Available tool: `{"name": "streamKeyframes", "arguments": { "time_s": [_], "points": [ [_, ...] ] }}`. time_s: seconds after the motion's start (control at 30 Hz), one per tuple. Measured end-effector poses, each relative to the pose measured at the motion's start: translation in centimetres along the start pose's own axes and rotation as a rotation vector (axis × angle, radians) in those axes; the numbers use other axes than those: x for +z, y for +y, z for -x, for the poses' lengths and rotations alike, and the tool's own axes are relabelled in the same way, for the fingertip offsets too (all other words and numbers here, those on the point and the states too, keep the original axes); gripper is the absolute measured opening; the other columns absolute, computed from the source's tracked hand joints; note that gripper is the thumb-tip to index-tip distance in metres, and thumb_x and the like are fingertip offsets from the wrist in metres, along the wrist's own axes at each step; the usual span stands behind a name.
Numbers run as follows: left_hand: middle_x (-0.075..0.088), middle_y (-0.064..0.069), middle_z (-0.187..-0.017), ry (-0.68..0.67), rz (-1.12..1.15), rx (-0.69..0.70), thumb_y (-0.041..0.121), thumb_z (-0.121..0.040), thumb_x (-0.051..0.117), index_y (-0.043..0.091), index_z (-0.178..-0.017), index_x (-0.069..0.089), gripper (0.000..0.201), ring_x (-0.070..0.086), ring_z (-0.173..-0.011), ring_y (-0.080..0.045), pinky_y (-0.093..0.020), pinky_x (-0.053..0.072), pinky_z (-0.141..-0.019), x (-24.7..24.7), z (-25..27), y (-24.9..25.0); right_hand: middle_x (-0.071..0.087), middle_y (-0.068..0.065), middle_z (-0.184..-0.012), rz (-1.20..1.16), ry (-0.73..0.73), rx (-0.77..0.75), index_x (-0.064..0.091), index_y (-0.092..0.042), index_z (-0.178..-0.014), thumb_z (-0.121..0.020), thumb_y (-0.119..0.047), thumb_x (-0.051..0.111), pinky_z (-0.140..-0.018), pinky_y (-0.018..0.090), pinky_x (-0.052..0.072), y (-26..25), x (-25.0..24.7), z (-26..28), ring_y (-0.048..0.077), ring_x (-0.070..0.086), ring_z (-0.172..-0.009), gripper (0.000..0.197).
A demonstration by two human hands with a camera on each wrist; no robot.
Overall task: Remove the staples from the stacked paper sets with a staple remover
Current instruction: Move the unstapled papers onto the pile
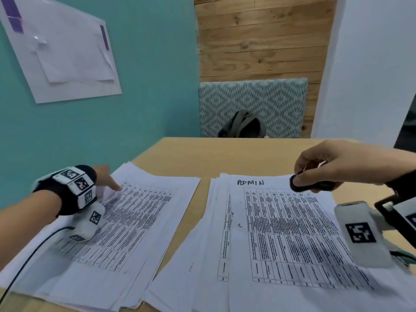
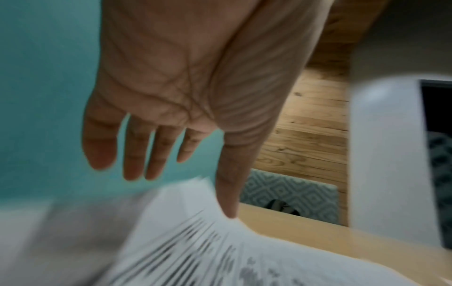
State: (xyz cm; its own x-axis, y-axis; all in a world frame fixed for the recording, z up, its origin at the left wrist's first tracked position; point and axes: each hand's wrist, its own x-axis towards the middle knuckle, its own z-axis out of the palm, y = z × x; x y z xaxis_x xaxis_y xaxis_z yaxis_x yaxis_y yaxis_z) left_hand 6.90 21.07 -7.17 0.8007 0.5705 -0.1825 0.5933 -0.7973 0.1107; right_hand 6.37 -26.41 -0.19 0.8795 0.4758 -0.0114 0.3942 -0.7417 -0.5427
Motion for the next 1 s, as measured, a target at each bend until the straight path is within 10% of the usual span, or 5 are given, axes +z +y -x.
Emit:
{"name": "streamKeyframes", "arguments": {
  "time_s": [0.17, 0.5, 0.63, 0.8, 1.0],
  "points": [
    [0.038, -0.012, -0.146, 0.096, -0.138, 0.23, 0.035, -0.084, 0.066, 0.008, -0.141, 0.033, 0.071, 0.038, -0.132, -0.026, -0.03, 0.031, -0.104, -4.1, 3.4, 7.3, 0.069, 0.002, -0.066, 0.007, 0.034, 0.049, 0.07, -0.013, -0.083, -0.075, -0.035, 0.072, -0.057, 0.023, 0.051, 0.7, -0.7, 0.0, 0.007, 0.064, -0.059, 0.023],
    [0.05, -0.004, -0.136, -0.353, -0.204, 0.818, 0.019, -0.091, 0.059, 0.018, -0.136, 0.044, 0.048, 0.049, -0.122, -0.019, -0.029, 0.041, -0.096, 0.6, 9.6, 28.5, 0.066, 0.005, -0.066, -0.069, 0.187, 0.119, 0.069, -0.004, -0.089, -0.079, -0.026, 0.07, -0.049, 0.014, 0.046, 1.8, -3.8, 1.4, 0.005, 0.059, -0.054, 0.024],
    [0.043, -0.006, -0.14, -0.22, -0.348, 0.844, 0.035, -0.086, 0.063, 0.011, -0.141, 0.035, 0.066, 0.043, -0.127, -0.024, -0.034, 0.035, -0.101, 3.4, 8.9, 32.4, 0.069, 0.009, -0.072, -0.089, 0.222, 0.136, 0.068, -0.003, -0.092, -0.078, -0.028, 0.07, -0.053, 0.017, 0.047, 2.5, -5.1, 2.1, 0.008, 0.06, -0.059, 0.029],
    [0.038, 0.005, -0.073, -0.32, -0.376, 0.827, 0.038, -0.079, 0.071, 0.017, -0.092, 0.044, 0.036, 0.037, -0.066, -0.012, -0.024, 0.032, -0.058, 4.9, 6.3, 33.6, 0.07, 0.006, -0.072, -0.097, 0.244, 0.14, 0.069, -0.005, -0.093, -0.076, -0.029, 0.071, -0.057, 0.02, 0.048, 3.0, -5.5, 2.0, 0.012, 0.063, -0.066, 0.029],
    [0.05, -0.003, -0.083, -0.219, -0.188, 0.885, 0.031, -0.075, 0.076, 0.012, -0.092, 0.047, 0.038, 0.043, -0.068, -0.015, -0.021, 0.031, -0.053, 5.4, 5.1, 33.2, 0.071, 0.007, -0.073, -0.093, 0.235, 0.138, 0.069, -0.007, -0.092, -0.076, -0.03, 0.071, -0.06, 0.022, 0.049, 3.3, -5.7, 2.0, 0.009, 0.064, -0.066, 0.028]
  ]
}}
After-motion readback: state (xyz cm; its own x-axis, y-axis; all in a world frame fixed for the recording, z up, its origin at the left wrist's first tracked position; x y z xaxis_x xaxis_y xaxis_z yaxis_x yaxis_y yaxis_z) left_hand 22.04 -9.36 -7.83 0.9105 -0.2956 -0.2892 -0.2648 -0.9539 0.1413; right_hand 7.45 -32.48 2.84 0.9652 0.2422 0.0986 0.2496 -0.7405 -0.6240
